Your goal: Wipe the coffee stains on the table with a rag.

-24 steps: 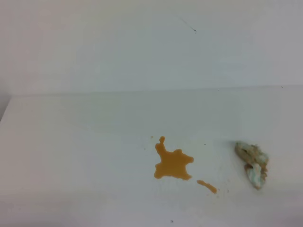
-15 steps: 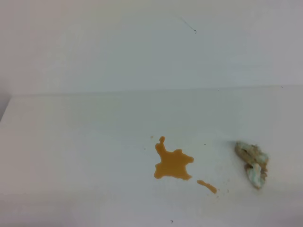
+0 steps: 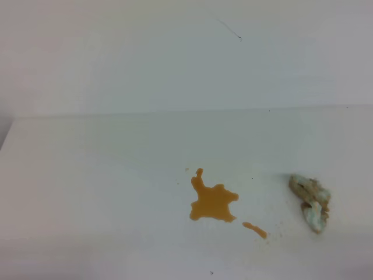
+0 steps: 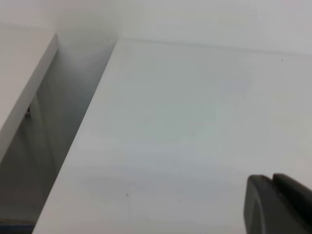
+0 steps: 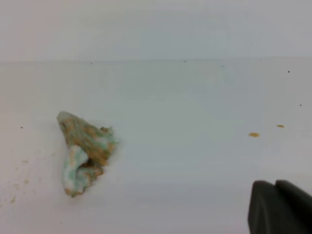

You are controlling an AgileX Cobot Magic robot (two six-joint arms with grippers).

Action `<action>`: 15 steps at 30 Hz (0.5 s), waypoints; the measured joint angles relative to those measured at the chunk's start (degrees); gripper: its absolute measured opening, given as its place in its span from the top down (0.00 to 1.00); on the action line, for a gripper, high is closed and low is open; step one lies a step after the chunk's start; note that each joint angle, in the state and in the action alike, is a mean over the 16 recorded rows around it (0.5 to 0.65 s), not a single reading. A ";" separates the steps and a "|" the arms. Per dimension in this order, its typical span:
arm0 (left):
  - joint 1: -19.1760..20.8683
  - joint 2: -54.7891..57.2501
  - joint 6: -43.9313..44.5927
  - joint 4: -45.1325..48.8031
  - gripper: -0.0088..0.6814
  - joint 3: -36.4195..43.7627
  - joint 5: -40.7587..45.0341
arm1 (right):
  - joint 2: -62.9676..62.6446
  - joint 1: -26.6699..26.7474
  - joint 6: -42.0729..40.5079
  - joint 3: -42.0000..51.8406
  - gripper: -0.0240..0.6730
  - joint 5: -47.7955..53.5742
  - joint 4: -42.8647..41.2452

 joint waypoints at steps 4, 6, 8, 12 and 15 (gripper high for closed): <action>0.00 0.00 0.00 0.00 0.99 0.00 0.00 | 0.00 0.00 0.00 0.00 0.97 0.00 0.00; 0.00 0.01 0.00 0.00 0.99 0.00 0.00 | 0.00 0.00 0.00 0.00 0.97 0.00 0.00; 0.00 0.01 0.00 0.00 0.99 0.00 0.00 | 0.00 0.00 0.00 0.00 0.97 0.00 0.00; 0.00 0.01 0.00 0.00 0.98 0.00 0.00 | 0.00 0.00 0.00 0.00 0.97 0.00 0.00; 0.00 0.01 0.00 0.00 0.98 0.00 0.00 | 0.00 0.00 0.00 0.00 0.97 0.00 0.00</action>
